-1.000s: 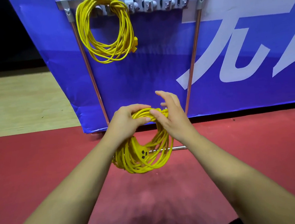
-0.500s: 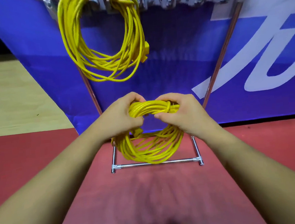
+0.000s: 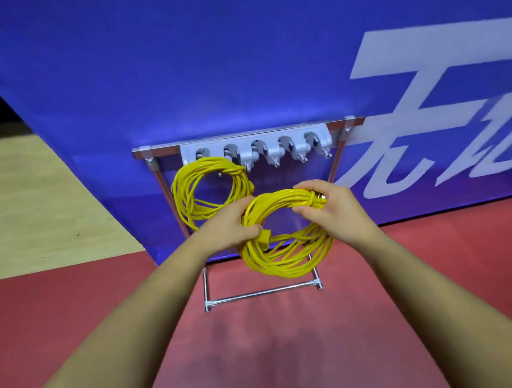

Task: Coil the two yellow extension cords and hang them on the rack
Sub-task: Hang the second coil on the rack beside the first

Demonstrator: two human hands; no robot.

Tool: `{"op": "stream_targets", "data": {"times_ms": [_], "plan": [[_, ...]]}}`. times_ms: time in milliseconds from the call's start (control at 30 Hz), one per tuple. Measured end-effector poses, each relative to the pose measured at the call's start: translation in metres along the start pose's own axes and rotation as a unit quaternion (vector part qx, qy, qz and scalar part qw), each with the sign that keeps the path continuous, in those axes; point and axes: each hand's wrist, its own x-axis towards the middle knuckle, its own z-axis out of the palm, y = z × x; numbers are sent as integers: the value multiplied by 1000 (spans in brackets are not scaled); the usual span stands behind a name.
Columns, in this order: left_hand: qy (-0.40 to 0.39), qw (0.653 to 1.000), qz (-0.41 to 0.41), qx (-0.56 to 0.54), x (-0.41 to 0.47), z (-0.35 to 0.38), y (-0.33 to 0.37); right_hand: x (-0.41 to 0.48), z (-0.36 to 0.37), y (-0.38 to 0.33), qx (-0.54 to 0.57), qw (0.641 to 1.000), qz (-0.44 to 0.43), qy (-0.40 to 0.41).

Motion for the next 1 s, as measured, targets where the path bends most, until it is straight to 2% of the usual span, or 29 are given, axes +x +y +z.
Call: {"op": "stream_targets", "data": {"times_ms": [67, 200, 267, 467, 633, 800, 1000], "plan": [[13, 1000, 14, -19, 1, -5, 21, -3, -15, -9, -12, 1000, 6, 6], [26, 987, 37, -157, 11, -7, 53, -6, -36, -9, 5, 999, 24, 41], [28, 984, 53, -166, 22, -5, 60, -1, -44, -2, 21, 998, 36, 53], [33, 987, 53, -146, 73, 8, 67, 26, -62, 34, 41, 996, 41, 74], [34, 994, 29, -102, 132, 27, 56, 67, -77, 89, 32, 997, 42, 56], [56, 997, -7, -54, 186, 48, 37, 115, -92, 138, -12, 1000, 11, 12], [77, 997, -13, 25, 236, 51, 19, 169, -94, 178, -31, 998, -51, -21]]}}
